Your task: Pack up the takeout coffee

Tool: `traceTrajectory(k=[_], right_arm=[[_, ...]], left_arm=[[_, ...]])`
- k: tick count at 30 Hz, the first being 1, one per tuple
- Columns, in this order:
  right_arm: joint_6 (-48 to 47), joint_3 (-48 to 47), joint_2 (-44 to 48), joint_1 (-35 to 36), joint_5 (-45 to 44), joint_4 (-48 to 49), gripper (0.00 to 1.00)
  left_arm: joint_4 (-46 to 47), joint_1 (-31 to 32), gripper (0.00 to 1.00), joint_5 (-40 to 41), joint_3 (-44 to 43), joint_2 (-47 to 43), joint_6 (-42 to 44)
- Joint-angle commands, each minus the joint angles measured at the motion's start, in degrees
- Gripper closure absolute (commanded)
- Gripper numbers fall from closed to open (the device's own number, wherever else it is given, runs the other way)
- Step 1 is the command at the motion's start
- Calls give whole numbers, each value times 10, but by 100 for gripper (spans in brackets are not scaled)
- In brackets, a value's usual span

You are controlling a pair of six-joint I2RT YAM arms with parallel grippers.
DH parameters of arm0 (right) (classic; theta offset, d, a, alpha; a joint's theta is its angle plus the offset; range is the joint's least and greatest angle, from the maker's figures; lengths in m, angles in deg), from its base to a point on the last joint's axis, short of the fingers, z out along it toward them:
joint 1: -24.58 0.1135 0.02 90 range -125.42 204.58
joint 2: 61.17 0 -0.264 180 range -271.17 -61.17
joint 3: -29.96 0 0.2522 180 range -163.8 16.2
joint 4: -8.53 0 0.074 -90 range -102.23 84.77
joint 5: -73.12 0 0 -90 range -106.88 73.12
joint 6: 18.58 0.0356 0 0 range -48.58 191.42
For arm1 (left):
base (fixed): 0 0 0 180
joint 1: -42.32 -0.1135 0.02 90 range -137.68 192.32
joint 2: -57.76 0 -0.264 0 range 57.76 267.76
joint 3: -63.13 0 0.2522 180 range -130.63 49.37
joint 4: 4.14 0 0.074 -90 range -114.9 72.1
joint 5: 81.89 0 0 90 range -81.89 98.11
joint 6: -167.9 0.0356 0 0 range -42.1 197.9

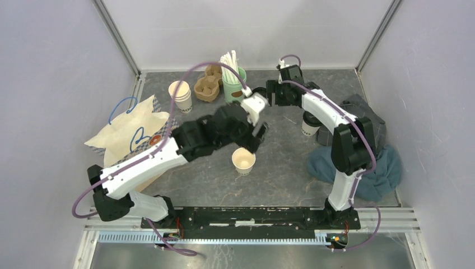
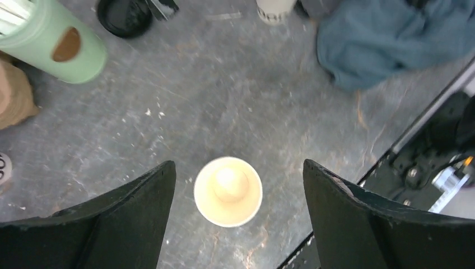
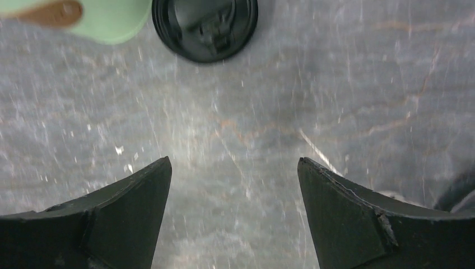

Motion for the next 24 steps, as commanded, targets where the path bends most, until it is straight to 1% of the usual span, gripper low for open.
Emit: traceTrajectory(k=[1,3,5,8,13,20,24], right_arm=[[15,-98,-58,-2,-41,27,10],[19,-134,-88,-1,-51,21,11],[23,-165,-114,-2,-58,15,13],[28,-200,-154,-2,-52,24,17],[22,-274,-215,-2,-59,10,32],[8,-295,-244,-2,-80,18,52],[7,-303,-260,-2,-83,14,59]], left_arm=[[-50,-69,9,-56,-77,-14,-12],[-67,-93,7,-60,-101,-8,1],[-81,-107,6,-50,-115,-3,15],[-77,-123,6,-37,-116,-1,17],[-69,-137,6,-37,-113,13,25],[-66,-146,6,-32,-98,10,30],[-65,-149,6,-30,-94,8,30]])
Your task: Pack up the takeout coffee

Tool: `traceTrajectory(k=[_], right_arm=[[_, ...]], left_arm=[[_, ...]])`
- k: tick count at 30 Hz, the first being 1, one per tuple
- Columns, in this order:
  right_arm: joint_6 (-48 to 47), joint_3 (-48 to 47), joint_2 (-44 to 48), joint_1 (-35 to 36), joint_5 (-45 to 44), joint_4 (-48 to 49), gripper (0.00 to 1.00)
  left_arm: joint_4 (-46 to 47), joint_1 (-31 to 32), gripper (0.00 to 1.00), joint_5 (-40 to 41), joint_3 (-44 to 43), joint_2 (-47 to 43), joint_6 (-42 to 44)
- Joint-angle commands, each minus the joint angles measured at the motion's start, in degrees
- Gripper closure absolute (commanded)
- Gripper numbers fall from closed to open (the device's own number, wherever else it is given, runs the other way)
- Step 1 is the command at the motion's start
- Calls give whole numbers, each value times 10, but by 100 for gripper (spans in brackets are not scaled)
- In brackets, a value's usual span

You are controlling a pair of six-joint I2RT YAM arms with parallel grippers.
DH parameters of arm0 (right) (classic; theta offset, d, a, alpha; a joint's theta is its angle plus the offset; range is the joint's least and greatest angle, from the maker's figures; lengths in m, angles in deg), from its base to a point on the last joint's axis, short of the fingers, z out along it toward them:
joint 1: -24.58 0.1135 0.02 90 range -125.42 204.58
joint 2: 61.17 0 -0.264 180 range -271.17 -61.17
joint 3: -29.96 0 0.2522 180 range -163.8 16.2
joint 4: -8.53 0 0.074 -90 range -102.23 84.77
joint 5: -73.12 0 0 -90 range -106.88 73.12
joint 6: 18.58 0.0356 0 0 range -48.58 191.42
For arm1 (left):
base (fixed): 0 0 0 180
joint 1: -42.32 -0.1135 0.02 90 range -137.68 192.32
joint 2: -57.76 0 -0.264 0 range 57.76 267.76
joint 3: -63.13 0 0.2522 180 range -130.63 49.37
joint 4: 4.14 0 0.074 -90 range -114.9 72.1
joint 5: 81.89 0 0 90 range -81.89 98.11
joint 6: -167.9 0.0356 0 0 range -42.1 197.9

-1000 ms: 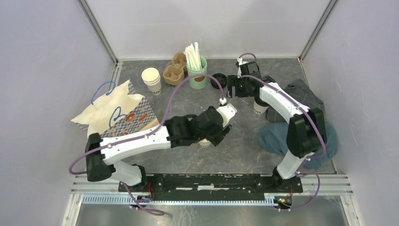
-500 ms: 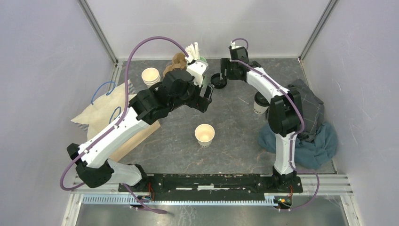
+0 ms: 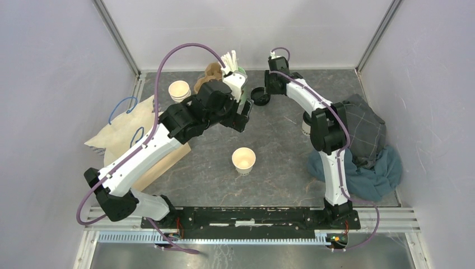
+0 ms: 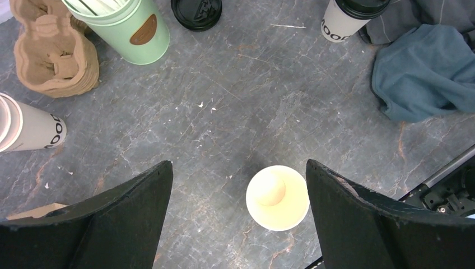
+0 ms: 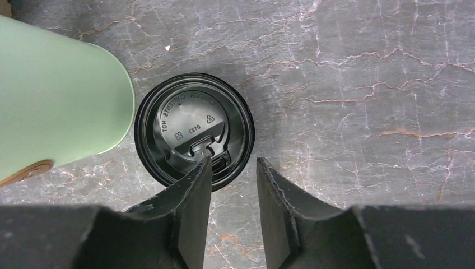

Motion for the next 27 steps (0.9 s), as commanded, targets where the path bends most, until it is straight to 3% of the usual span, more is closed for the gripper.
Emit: traceTrajectory(k=[1,27], right_arm=[[0,-35,-16,-2,-21,4,61],[-3,-50,-54,-4,-33,2,82]], left_arm=[[6,-5,6,-2,4,-8,29],[7,-6,6,-5,5,-5,36]])
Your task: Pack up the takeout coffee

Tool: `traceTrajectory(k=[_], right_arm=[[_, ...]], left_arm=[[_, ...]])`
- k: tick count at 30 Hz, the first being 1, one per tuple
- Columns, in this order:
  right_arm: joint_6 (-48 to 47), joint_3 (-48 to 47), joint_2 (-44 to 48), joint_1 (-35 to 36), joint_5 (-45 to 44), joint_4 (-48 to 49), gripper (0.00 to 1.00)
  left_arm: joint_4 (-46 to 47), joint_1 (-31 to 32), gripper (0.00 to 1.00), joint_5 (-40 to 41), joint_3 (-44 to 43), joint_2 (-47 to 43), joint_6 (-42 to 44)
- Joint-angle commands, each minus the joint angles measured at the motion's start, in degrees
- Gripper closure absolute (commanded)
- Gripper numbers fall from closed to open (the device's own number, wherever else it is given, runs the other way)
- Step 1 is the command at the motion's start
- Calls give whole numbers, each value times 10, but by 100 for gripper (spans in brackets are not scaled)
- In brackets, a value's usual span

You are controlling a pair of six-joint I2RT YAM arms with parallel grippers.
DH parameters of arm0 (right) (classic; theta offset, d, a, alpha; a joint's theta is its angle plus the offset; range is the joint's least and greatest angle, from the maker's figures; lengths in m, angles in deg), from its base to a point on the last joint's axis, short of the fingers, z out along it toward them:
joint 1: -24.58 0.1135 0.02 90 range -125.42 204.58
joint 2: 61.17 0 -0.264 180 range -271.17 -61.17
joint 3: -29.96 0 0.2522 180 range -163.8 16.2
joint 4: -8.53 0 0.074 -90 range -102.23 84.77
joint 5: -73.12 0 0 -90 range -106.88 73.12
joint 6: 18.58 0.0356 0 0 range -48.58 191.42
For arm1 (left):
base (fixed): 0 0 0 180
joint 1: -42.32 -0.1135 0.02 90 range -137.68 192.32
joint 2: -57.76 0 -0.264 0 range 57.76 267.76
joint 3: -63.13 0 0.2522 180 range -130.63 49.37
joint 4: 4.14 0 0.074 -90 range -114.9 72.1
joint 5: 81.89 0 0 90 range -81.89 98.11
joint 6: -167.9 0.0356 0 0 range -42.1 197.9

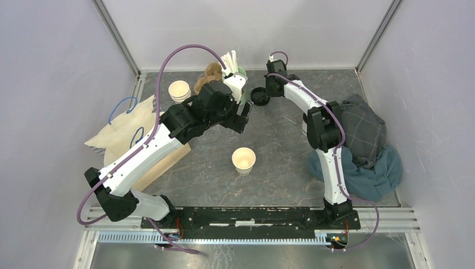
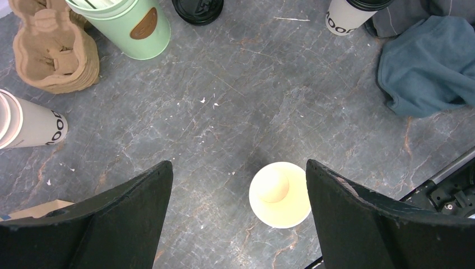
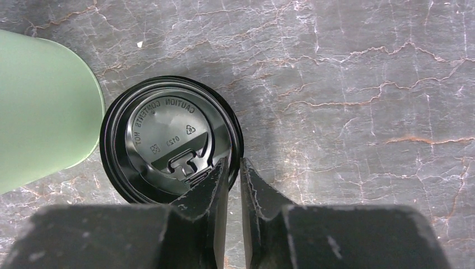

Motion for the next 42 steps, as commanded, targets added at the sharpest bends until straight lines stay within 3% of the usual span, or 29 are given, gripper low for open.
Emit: traceTrajectory(k=[1,12,19,22,26,36,40,42], right_arm=[[1,-27,-7,-2,-17,6,83],[8,-40,-4,-7,-28,-5,100],[17,-40,8,-9,-31,-13,100],[49,-50,26,-17,8,-33,100],[88,15,69,-23,33,-3,100],[107,3,36,-28,67,9,100],[108,15,40,-28,68,18,74],[106,13,34,-28,70,19,68]], left_arm=[[10,-3,6,-5,-5,-5,31],[9,-3,6,-5,-8,-4,32],[8,-3,6,-7,-7,-7,33],[8,-3,6,-5,-6,-7,35],[9,-3,6,-4,-6,-7,35],[11,-3,6,-5,-5,-8,37],[11,-4,6,-5,-6,-8,38],[12,-3,6,-5,-5,-7,38]])
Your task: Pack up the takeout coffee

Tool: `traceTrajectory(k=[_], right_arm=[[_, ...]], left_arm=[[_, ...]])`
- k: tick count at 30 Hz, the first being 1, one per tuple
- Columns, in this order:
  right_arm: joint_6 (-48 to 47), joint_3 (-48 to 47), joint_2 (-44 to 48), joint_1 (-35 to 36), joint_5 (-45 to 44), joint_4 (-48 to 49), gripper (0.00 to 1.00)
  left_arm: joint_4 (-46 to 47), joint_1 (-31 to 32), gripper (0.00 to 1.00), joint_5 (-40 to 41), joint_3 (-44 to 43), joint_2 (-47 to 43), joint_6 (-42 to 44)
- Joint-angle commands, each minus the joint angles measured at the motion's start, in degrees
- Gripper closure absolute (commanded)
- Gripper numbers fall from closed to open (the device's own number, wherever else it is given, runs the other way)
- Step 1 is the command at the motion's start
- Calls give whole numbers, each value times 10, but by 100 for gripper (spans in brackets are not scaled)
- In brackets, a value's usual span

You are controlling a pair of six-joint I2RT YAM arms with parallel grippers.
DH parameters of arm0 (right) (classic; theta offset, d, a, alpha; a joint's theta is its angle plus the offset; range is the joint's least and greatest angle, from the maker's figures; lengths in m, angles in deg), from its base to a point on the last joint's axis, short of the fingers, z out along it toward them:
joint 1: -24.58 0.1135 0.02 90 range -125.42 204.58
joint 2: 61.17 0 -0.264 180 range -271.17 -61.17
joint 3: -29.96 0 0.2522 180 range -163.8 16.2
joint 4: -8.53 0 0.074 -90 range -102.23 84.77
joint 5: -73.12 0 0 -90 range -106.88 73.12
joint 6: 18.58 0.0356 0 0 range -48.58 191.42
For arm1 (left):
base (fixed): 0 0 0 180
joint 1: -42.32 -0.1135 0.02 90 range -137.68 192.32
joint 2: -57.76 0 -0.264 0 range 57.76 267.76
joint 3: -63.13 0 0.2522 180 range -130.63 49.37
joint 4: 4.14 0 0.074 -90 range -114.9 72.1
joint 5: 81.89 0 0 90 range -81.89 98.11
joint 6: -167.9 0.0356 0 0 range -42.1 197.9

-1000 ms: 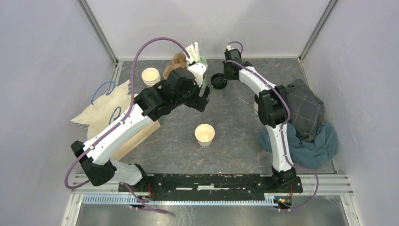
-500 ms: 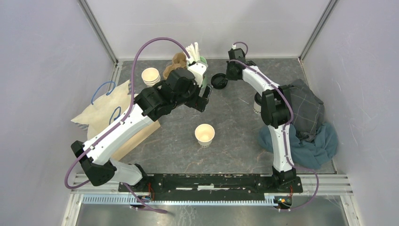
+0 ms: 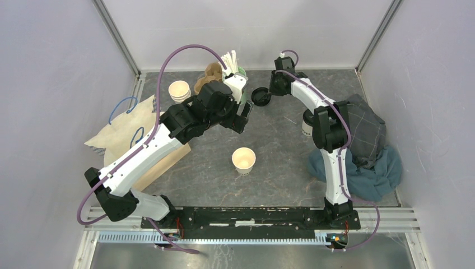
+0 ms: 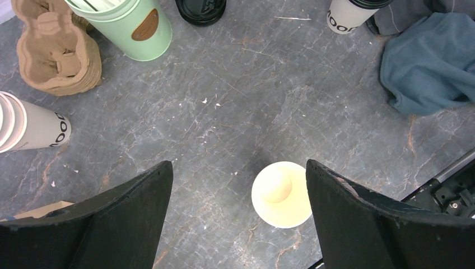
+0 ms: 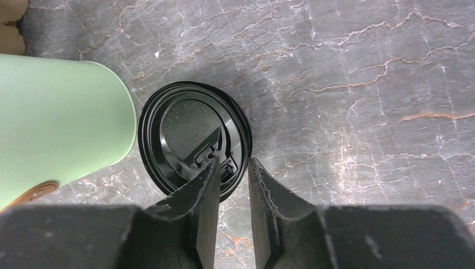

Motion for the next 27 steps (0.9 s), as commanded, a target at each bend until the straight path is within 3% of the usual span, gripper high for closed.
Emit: traceTrajectory(k=[1,10,18,27], right_arm=[[6,-12,-1,-1,4,22,67],[4,-34,-31,-1,-1,15,62],[3,-39,-32,-2,-8,10,83],[-3,-59,-9,-4,-24,-18,87]], left_arm=[[12,-3,6,-6,-6,-7,29],[13,-3,6,-7,-3,-7,29],[13,-3,6,-6,-1,-9,31],[15,-3,6,-9,-4,-12,30]])
